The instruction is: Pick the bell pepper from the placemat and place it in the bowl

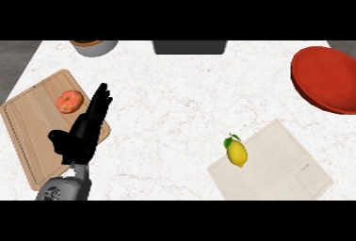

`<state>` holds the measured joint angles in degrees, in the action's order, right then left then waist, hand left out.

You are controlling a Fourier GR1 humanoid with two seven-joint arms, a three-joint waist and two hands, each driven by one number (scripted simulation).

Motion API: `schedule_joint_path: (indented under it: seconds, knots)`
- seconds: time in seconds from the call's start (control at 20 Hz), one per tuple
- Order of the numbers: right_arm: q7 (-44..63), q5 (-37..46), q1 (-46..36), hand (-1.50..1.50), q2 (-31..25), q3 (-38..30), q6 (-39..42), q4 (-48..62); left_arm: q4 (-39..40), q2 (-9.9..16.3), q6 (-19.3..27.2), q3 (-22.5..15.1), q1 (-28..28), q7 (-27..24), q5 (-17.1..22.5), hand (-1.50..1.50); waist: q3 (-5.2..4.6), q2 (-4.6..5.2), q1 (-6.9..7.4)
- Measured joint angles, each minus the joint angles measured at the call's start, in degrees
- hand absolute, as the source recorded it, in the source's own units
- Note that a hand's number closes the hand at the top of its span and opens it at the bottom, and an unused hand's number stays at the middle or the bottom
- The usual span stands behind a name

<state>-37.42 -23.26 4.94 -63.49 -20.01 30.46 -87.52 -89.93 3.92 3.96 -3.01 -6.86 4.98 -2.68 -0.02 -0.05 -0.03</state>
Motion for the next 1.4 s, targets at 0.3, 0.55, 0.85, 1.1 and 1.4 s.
schedule_joint_path:
  seconds: [0.3,0.55,0.85,1.1,1.4]
  knots:
    - [6.0,0.0,-10.9,1.50,-0.3,2.9,1.8,6.5,0.4,-0.8,0.3,-0.6,-0.9,0.3,-0.8,0.00,0.01,0.17,0.76]
    - [5.2,10.0,-20.4,1.50,1.5,7.9,-2.8,12.6,2.1,-1.4,0.1,-0.9,-2.1,-0.5,-1.0,0.00,0.02,0.39,1.50]
    - [-0.8,24.7,-29.0,1.50,5.3,13.7,-11.1,23.0,2.3,-2.1,0.2,-1.6,-2.7,-0.5,-1.6,0.00,0.07,0.70,2.56]
    - [-6.0,32.9,-37.8,1.50,8.9,16.7,-15.3,37.8,2.3,-1.4,-1.2,-0.9,-3.7,0.1,-0.4,0.00,0.12,0.92,3.22]
    - [-11.7,40.6,-45.9,1.50,12.6,18.7,-21.5,53.5,1.0,-1.5,-1.3,-1.5,-3.2,0.5,-0.8,0.00,0.20,1.18,3.81]
